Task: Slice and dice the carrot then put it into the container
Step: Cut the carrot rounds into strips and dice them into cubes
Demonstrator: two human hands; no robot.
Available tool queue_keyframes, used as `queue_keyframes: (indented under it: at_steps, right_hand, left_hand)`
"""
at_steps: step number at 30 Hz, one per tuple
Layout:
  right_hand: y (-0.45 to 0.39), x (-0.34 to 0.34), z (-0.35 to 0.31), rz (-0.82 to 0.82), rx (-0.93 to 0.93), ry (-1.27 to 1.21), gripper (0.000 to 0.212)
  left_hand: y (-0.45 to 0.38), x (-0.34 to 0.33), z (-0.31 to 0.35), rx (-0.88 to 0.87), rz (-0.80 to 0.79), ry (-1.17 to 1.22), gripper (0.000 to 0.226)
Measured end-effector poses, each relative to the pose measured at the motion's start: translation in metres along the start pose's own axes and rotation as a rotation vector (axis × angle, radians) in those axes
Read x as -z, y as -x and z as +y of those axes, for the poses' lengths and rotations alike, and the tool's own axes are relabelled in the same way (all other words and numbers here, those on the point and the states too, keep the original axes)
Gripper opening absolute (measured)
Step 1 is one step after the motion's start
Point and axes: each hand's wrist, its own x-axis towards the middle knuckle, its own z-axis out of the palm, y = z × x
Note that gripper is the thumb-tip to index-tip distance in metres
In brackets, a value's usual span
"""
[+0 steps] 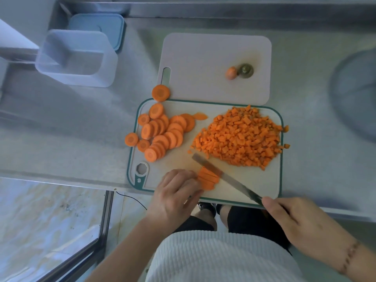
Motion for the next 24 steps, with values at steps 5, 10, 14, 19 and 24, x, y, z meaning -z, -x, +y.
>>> queue_keyframes:
  at_steps: [5,10,14,19,24]
  right_hand:
    - [0.005,-0.007,-0.018,-0.055,0.074,0.126,0.058]
    - [0.002,-0.012,-0.022,-0.034,0.055,0.126,0.055]
    - [0.003,-0.014,-0.023,-0.022,0.047,0.194,0.063]
    - [0.005,-0.014,-0.025,-0.041,0.038,0.232,0.061]
    - [0.001,-0.017,-0.028,-0.048,0.009,0.253,0.068]
  left_hand:
    - [0.014,-0.001,-0.004,-0.140,-0.005,-0.098,0.005]
    - [0.017,-0.017,0.008,-0.101,0.029,-0.053,0.018]
    - [0.016,-0.016,0.011,-0.075,0.042,-0.036,0.026]
    - [0.019,-0.019,0.010,-0.050,0.028,-0.036,0.010]
    - [0.017,-0.020,0.012,-0.035,0.042,-0.018,0.020]
